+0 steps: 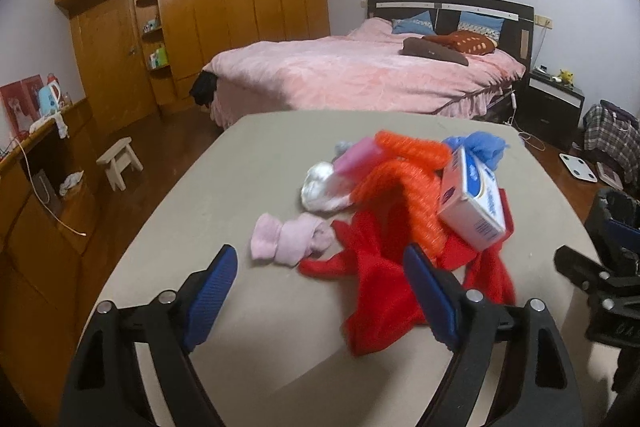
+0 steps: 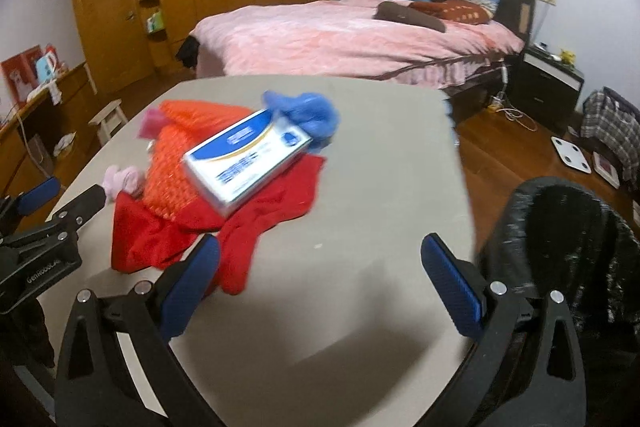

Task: Collect trash
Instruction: 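Grasp the red cloth with the left gripper while the right gripper grasps another red cloth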

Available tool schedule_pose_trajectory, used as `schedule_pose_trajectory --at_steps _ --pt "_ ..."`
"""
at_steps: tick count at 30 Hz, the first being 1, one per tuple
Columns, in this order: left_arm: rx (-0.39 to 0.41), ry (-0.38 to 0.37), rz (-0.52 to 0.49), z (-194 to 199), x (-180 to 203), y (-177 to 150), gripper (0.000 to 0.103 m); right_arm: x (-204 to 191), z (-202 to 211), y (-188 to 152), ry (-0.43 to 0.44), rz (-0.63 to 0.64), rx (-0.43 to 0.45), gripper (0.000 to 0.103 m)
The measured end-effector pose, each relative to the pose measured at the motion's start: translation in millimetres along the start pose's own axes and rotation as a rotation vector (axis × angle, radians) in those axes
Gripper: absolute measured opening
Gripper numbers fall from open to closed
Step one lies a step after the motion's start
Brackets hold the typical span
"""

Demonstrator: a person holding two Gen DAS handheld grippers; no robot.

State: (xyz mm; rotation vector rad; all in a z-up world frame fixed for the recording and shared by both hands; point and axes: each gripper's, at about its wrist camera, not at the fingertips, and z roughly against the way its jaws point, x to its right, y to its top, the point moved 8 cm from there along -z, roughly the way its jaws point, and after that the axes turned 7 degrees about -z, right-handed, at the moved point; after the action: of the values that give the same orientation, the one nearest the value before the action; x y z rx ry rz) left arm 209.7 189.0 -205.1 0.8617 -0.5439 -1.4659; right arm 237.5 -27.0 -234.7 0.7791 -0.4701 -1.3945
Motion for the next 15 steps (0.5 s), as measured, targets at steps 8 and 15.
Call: schedule_pose_trajectory --at_steps 8,15 --pt "-0.057 -0.086 0.013 -16 14 -12 0.077 1 -8 -8 -0.031 0.014 -0.014 0.097" --pt "-0.090 -0.139 0.006 -30 38 -14 0.073 22 -10 -9 -0.065 -0.009 -0.020 0.097"
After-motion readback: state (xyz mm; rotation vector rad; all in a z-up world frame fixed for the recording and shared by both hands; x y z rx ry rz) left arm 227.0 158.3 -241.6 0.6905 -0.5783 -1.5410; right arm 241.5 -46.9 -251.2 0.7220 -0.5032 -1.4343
